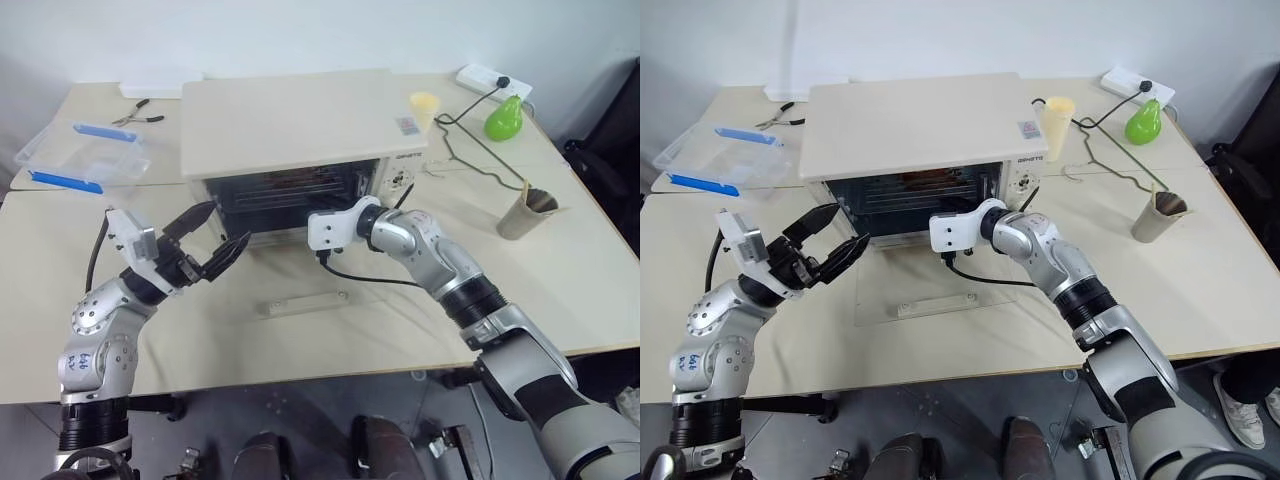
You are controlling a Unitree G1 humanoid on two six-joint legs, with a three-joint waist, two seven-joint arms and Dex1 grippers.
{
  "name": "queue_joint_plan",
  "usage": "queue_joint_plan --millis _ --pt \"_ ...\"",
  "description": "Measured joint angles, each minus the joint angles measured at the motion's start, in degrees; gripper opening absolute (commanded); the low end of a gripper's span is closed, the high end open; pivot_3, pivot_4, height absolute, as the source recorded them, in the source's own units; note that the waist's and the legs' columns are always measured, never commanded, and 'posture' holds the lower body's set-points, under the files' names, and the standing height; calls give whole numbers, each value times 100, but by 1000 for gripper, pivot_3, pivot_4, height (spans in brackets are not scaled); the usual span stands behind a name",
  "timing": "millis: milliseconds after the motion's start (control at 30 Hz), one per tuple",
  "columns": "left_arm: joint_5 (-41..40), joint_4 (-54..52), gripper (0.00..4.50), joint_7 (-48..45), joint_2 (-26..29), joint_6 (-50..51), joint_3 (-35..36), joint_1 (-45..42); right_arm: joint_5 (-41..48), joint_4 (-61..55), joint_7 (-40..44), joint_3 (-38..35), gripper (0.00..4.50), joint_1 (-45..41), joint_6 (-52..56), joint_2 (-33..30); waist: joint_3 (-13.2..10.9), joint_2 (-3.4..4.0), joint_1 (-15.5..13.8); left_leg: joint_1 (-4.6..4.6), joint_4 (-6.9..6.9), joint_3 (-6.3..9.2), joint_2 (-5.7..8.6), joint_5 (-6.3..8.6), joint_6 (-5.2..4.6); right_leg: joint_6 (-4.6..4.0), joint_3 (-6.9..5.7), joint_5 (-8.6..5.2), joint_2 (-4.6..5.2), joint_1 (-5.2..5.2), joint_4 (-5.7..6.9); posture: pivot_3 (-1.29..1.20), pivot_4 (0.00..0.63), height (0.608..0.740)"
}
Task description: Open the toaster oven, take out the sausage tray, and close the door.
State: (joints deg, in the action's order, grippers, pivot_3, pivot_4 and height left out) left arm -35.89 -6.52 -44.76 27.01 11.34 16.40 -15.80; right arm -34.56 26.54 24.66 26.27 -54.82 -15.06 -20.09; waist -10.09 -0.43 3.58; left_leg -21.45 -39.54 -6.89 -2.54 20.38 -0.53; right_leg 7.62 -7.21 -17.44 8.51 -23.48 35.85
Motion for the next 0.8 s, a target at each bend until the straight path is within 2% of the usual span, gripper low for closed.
queue_joint_plan --millis 300,533,800 --pt "48 319 4500 -69 -39 -152 -113 -288 144 -255 339 -19 26 23 9 -108 -1 0 15 -2 4 2 -1 0 1 0 -9 0 0 -3 0 0 150 740" --pt "26 459 4500 -109 -22 -159 -66 -330 756 -1671 1192 -220 26 869 56 -547 -1 0 1 0 2 0 -3 0 2 0 -15 0 0 -2 -2 0 150 740" --pt "0 493 4500 -131 15 -112 -1 -237 1030 -2877 1660 -471 26 1548 315 -891 -2 -1 -58 0 -7 0 -2 0 2 0 -15 0 2 1 -1 0 150 740"
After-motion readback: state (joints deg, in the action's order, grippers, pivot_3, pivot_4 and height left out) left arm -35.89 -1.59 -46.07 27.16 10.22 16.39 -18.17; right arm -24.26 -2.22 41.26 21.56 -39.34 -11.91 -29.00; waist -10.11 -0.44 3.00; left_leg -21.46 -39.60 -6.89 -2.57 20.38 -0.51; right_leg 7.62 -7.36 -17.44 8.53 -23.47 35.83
